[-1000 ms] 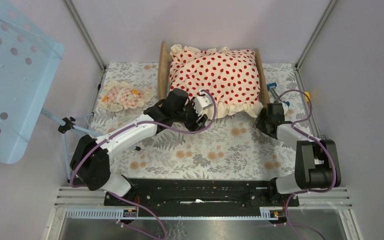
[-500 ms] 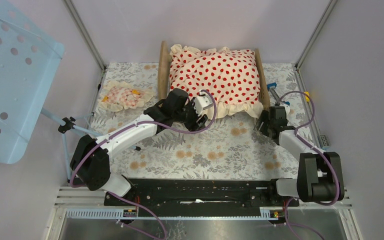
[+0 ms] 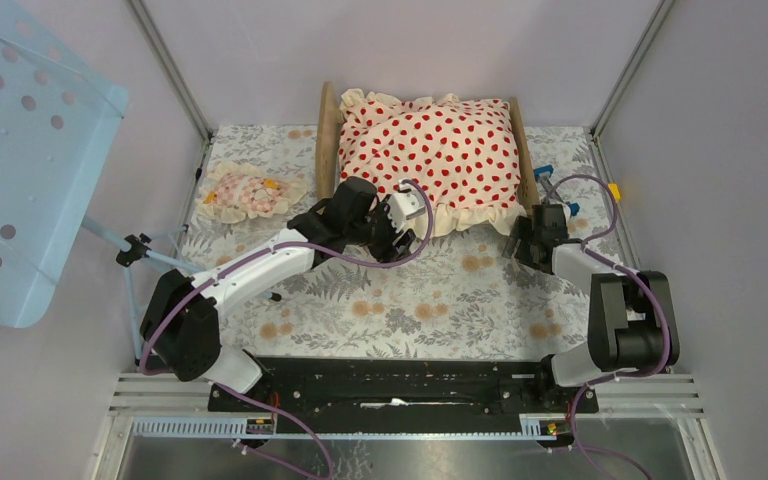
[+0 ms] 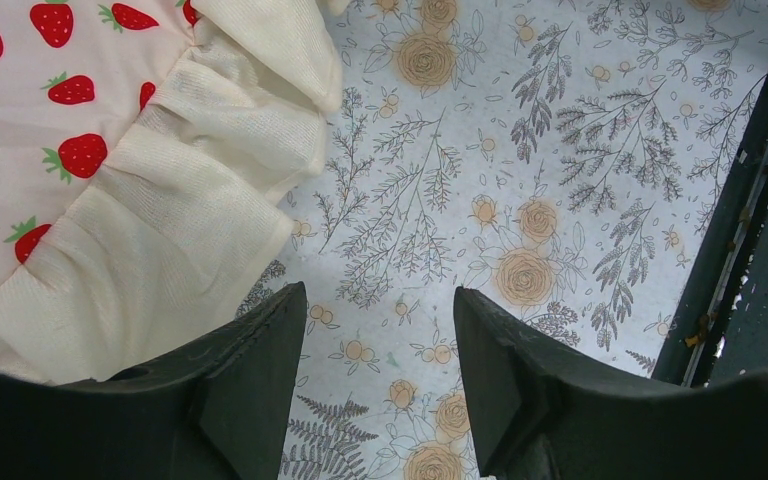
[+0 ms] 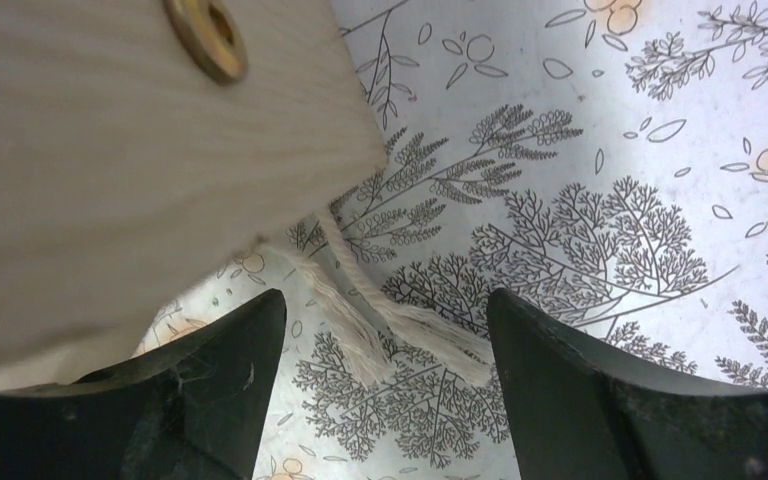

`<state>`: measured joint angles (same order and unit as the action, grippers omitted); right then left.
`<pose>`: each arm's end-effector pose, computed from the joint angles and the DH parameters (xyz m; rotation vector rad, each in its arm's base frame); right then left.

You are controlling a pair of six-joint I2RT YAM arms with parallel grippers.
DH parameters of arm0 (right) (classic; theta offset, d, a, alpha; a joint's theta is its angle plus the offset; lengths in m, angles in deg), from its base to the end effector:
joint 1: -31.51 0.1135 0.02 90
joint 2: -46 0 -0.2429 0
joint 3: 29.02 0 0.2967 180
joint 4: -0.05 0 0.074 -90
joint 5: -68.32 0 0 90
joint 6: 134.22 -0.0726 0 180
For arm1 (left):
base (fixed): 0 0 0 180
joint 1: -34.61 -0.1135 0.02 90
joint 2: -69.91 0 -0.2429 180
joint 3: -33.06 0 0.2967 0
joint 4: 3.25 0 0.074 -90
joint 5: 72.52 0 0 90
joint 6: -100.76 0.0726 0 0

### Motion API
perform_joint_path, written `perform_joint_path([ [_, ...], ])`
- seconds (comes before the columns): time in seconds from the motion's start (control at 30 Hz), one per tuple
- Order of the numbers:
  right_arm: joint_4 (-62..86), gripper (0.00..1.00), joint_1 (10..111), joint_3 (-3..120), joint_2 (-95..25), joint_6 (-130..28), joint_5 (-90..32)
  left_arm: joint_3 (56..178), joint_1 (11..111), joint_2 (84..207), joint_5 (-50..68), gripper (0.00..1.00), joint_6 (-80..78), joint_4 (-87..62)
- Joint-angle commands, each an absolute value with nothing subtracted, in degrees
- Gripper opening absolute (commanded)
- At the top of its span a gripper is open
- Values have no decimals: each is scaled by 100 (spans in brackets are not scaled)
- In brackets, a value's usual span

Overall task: Set up the pet bed
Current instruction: Adjust the ropes on the bed frame.

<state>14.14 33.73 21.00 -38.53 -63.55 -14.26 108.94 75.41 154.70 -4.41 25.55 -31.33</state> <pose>0.3380 0.0037 0.0777 0.4167 2.3733 0.0167 0.2881 -0.2845 0.2244 1.2326 1.8762 -0.6718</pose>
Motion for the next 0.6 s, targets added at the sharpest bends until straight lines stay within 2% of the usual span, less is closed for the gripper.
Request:
perform_joint_path([
  [0.0,1647,79,3380,2355,-4076,-6467,-1585,10882,7507,15288,-569,60,2606,-2981],
  [0.17,1688,69,3380,2388,-4152,-6505,-1651,10898,7506,15288,-574,60,2630,-3012],
  [0.43,1942,38,3379,2451,-4261,-6595,-1944,10905,7506,15270,-527,59,2667,-3050],
  [0.57,2257,34,3379,2591,-4325,-6697,-1937,10899,7510,15229,-527,60,2667,-3065],
])
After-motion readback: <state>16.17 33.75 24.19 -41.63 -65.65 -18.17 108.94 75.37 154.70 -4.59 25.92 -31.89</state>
